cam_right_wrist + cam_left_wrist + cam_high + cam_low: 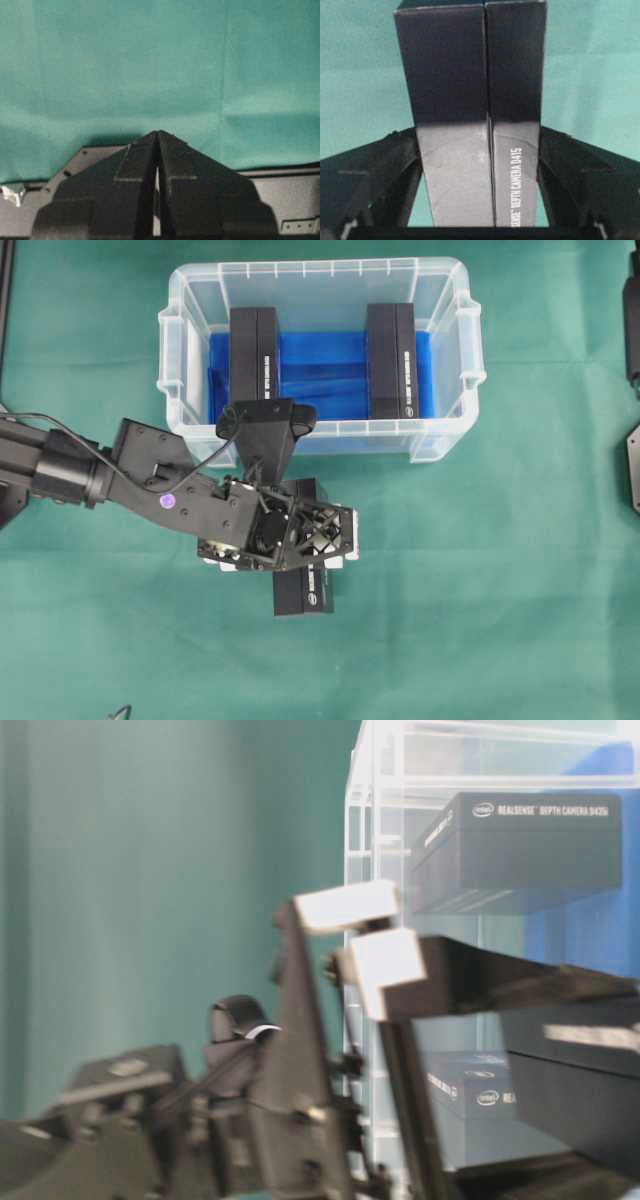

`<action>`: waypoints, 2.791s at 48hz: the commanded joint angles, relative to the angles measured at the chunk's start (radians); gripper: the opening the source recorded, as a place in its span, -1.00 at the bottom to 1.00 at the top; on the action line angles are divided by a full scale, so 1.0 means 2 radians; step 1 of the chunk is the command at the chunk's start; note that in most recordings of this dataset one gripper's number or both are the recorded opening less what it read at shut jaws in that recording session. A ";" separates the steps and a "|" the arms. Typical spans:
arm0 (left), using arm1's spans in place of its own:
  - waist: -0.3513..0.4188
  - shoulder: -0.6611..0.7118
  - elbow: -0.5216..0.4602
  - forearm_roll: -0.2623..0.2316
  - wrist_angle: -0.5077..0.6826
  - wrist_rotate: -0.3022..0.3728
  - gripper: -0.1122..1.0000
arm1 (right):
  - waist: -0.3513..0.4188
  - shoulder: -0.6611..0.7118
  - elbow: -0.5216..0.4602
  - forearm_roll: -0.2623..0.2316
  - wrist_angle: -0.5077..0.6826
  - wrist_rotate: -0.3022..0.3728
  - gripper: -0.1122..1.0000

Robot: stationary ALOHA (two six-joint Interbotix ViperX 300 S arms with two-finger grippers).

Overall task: Take the box out of the case with the left arm.
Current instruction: 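Carry the box toward the front and lower it onto the table, then open the left gripper, release the box, and withdraw left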

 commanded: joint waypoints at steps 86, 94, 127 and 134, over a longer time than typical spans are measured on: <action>0.004 -0.018 -0.137 -0.001 0.104 0.077 0.80 | 0.000 0.002 -0.015 0.005 0.003 0.001 -0.80; 0.005 -0.028 -0.173 0.001 0.153 0.081 0.80 | 0.000 0.002 -0.016 0.005 0.003 0.001 -0.80; -0.014 -0.075 -0.155 0.003 0.196 0.066 0.79 | -0.001 0.000 -0.016 0.005 0.004 0.000 -0.80; -0.022 -0.116 -0.113 0.003 0.203 0.054 0.79 | 0.000 0.000 -0.015 0.004 0.003 -0.001 -0.80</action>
